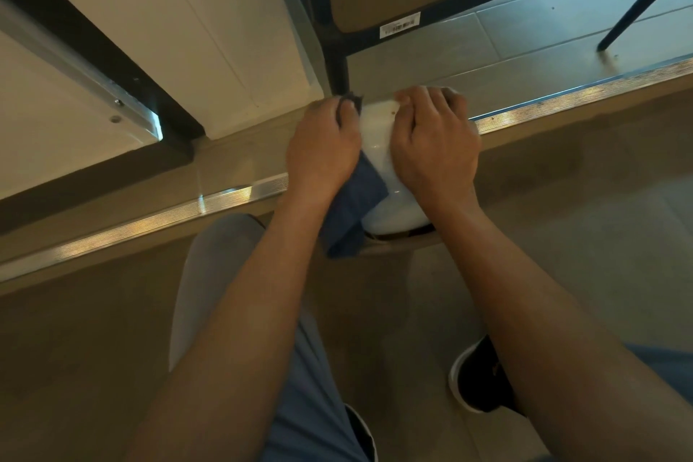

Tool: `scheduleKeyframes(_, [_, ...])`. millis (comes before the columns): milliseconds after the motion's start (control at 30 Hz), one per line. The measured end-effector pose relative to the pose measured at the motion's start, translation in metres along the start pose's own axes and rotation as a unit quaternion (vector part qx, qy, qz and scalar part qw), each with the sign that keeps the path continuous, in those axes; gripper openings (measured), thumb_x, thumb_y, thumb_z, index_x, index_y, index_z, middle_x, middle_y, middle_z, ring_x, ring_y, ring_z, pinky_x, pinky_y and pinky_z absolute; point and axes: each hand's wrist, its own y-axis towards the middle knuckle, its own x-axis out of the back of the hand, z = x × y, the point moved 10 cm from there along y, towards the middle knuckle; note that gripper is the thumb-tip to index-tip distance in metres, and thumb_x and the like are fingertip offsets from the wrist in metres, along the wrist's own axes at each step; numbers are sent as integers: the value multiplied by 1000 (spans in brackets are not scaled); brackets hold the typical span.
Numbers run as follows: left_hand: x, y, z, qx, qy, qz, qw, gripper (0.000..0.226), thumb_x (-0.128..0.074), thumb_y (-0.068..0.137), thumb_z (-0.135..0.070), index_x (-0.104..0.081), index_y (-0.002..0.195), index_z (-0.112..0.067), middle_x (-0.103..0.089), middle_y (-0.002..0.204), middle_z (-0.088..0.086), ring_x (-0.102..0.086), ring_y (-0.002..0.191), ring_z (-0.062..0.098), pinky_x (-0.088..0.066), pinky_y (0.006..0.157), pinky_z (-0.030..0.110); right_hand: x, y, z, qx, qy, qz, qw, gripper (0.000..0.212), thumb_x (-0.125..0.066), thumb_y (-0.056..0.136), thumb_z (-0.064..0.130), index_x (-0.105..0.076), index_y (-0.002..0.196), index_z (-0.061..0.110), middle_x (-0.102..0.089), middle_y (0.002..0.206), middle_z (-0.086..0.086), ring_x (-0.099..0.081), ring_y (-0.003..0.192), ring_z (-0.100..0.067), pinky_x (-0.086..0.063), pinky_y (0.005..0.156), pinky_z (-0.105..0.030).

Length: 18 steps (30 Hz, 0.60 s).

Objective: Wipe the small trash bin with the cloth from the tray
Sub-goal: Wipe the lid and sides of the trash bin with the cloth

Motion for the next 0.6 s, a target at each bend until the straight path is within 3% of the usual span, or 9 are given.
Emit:
scheduleKeyframes(33, [-2,9,-4,14,20,5,1000,34,-35,106,-35,-64,107,-17,-63,117,7,-60,110,27,-41,84,34,0,0,0,-3,1,-1,1000,32,-37,104,32,-64,117,21,-66,121,1,-51,127,-24,-43,88,-42])
scheduleKeyframes(100, [-7,-1,-15,-26,74,-11,997,40,-32,106,-36,-63,120,-15,-59,133,9,-56,121,27,-42,96,37,0,2,-1,-4,2,-1,1000,32,-36,104,33,-64,117,22,-66,120,1,-51,127,-23,-44,88,-42])
scheduleKeyframes(200, [-11,-60,-23,-131,126,-53,982,46,-32,107,-36,-52,145,-17,-40,157,8,-30,147,34,-23,121,39,0,0,1,5,-14,-4,1000,32,-37,104,33,-63,117,22,-67,120,2,-52,126,-23,-49,86,-44])
scheduleKeyframes(267, [-16,-88,-11,-147,97,-45,983,47,-36,108,-35,-45,151,-18,-28,164,9,-16,154,37,-14,126,40,-1,0,1,9,-15,-4,1000,32,-38,103,34,-63,118,22,-66,121,1,-52,126,-23,-48,87,-45])
scheduleKeyframes(333, [-14,-90,0,-133,49,-30,989,47,-38,108,-35,-43,153,-21,-23,166,6,-15,155,31,-20,125,40,0,-1,1,11,-13,-5,1000,33,-37,103,34,-63,119,21,-66,121,1,-52,126,-24,-47,87,-45])
scheduleKeyframes(400, [-3,-65,2,-83,-7,-34,996,43,-38,108,-35,-48,148,-24,-34,160,5,-33,148,23,-33,117,36,0,0,1,9,-12,-8,1000,33,-37,103,33,-64,118,22,-66,121,2,-52,126,-23,-46,88,-44])
scheduleKeyframes(500, [-1,-6,5,51,-15,-21,998,35,-36,106,-34,-64,119,-18,-61,127,8,-59,115,25,-41,86,32,0,0,0,-1,-3,-7,1000,32,-38,103,33,-64,117,23,-67,120,3,-52,127,-23,-45,89,-44])
scheduleKeyframes(533, [-2,5,1,64,9,-15,998,35,-35,105,-34,-65,111,-16,-64,119,10,-61,109,28,-40,82,33,0,0,0,-3,0,-10,1000,32,-38,103,32,-65,117,22,-67,120,3,-52,127,-23,-46,89,-44])
scheduleKeyframes(600, [-3,1,-13,12,61,-39,997,38,-34,105,-35,-65,115,-16,-63,125,9,-59,114,28,-46,91,38,2,1,-1,-3,3,-14,1000,31,-39,103,32,-65,116,22,-68,119,2,-53,126,-23,-46,88,-44])
